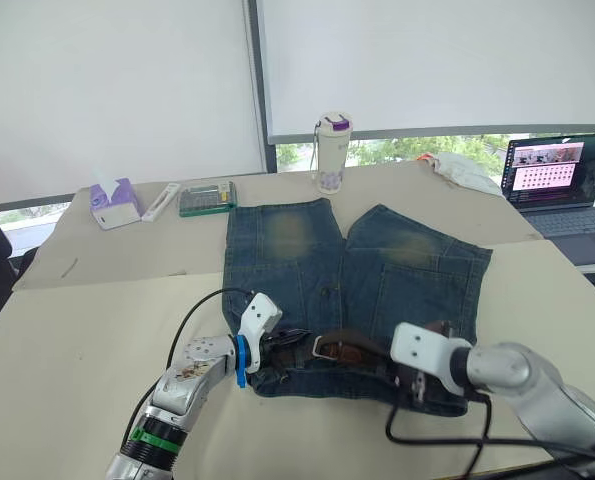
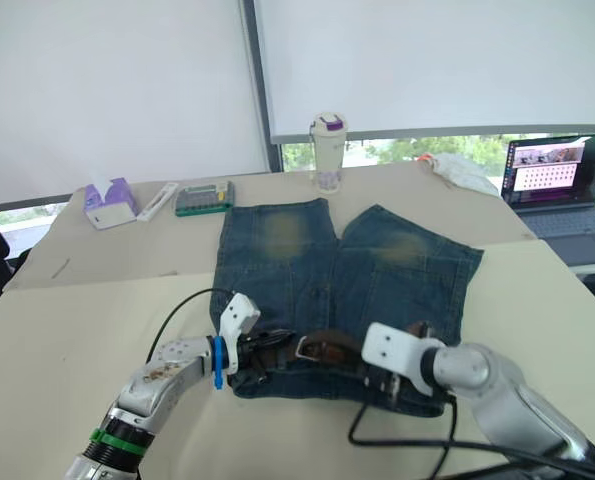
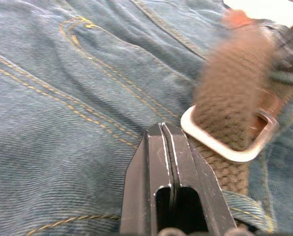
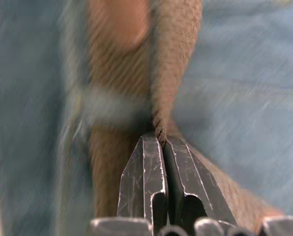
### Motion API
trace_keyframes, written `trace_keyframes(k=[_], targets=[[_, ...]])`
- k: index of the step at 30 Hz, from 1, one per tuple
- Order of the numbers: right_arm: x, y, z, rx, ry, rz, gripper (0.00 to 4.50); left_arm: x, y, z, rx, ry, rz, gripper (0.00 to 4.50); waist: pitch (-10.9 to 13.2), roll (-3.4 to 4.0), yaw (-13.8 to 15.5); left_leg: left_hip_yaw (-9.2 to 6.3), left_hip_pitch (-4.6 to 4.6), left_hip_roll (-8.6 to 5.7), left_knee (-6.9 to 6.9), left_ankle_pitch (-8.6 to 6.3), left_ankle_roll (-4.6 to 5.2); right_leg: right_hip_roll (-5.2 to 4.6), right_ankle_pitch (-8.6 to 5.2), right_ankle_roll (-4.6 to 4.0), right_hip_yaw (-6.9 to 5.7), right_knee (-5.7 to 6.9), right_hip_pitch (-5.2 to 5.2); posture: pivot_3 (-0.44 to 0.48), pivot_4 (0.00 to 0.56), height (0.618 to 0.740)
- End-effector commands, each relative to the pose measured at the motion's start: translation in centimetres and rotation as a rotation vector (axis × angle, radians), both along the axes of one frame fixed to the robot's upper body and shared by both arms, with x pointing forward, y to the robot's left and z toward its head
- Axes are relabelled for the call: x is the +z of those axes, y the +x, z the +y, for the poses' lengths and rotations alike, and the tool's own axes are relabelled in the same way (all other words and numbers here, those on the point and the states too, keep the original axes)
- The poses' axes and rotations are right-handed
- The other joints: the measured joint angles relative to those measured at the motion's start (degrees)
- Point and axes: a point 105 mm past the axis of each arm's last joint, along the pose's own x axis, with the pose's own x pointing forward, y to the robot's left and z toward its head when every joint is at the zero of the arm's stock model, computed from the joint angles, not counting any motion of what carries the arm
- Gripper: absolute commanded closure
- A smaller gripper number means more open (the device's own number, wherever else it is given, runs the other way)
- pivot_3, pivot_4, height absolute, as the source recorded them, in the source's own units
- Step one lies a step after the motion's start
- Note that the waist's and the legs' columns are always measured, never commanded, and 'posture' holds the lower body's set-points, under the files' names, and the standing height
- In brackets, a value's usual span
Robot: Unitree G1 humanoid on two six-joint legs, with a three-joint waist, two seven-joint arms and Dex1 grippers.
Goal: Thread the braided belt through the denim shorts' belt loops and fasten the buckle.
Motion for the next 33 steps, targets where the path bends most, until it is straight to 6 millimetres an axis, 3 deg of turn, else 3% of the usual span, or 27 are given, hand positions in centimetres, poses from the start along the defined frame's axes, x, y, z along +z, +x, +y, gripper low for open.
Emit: trace_keyframes(k=[1,5,12,16,20,23,26,29,33], targets=[[-1.5,-1.9,-1.3,0.022,-0.080,0.045,4.47,-4.7,-1.5,1.4,0.050,0.093,0.131,4.50,-0.03,0.00,0.02,0.01,0.06,0.00,0.00,-0.01,0.00,0.00,-0.02,0.03,0.00,0.00,0.05,0.000,0.150,0.740],[-3.0,-3.4,-3.0,0.020,-0.164,0.077,4.47,-6.3,-2.0,2.2,0.064,0.146,0.137,4.50,-0.08,0.01,0.29,0.01,0.31,-0.01,0.00,-0.09,0.14,-0.01,-0.11,0.16,-0.02,-0.03,0.39,0.000,0.150,0.740],[-6.1,-5.1,-2.5,0.122,-0.234,0.141,4.47,-6.4,-1.6,2.1,0.084,0.127,0.112,4.50,-0.55,-0.28,0.57,-0.01,0.89,-0.04,0.00,-0.39,0.45,-0.10,-0.41,0.58,0.00,-0.06,0.90,0.000,0.150,0.740],[-5.9,-4.0,-0.7,0.122,-0.178,0.101,4.47,-2.8,-1.5,1.3,0.076,-0.090,0.135,4.50,-0.99,-0.93,-0.25,-0.05,1.11,0.08,-0.03,-0.61,0.46,0.02,-0.52,0.61,-0.01,0.00,0.96,0.000,0.150,0.740],[-6.2,-3.5,-0.2,0.130,-0.170,0.084,4.47,2.6,-1.6,0.7,0.018,-0.321,0.188,4.50,-0.84,-1.11,-0.78,-0.09,1.07,0.19,-0.03,-0.70,0.36,0.12,-0.53,0.60,0.01,0.04,0.86,0.000,0.150,0.740],[-6.4,-3.2,0.1,0.123,-0.154,0.071,4.47,5.1,-2.5,0.0,-0.083,-0.371,0.224,4.50,-0.67,-1.25,-0.77,-0.14,1.04,0.21,-0.03,-0.52,0.06,0.28,-0.52,0.58,0.00,0.05,0.76,0.000,0.150,0.740],[-6.6,-2.9,0.6,0.119,-0.127,0.062,4.47,6.1,-2.8,-0.8,-0.165,-0.337,0.220,4.50,-0.56,-1.44,-0.81,-0.13,1.04,0.44,-0.03,-0.63,0.08,0.49,-0.51,0.57,0.00,0.04,0.83,0.000,0.150,0.740],[-6.3,-2.6,1.5,0.111,-0.092,0.045,4.47,5.5,-2.8,-2.1,-0.240,-0.204,0.204,4.50,-0.50,-1.59,-1.02,-0.12,1.13,0.75,-0.03,-0.69,-0.10,0.82,-0.51,0.56,-0.01,0.04,0.87,0.000,0.150,0.740],[-6.1,-2.6,2.3,0.105,-0.064,0.045,4.47,2.3,-2.0,-3.2,-0.256,-0.029,0.227,4.50,-0.60,-1.58,-1.87,-0.07,1.15,0.98,-0.07,-0.69,-0.35,0.96,-0.45,0.41,0.03,0.04,0.81,0.000,0.150,0.740]])
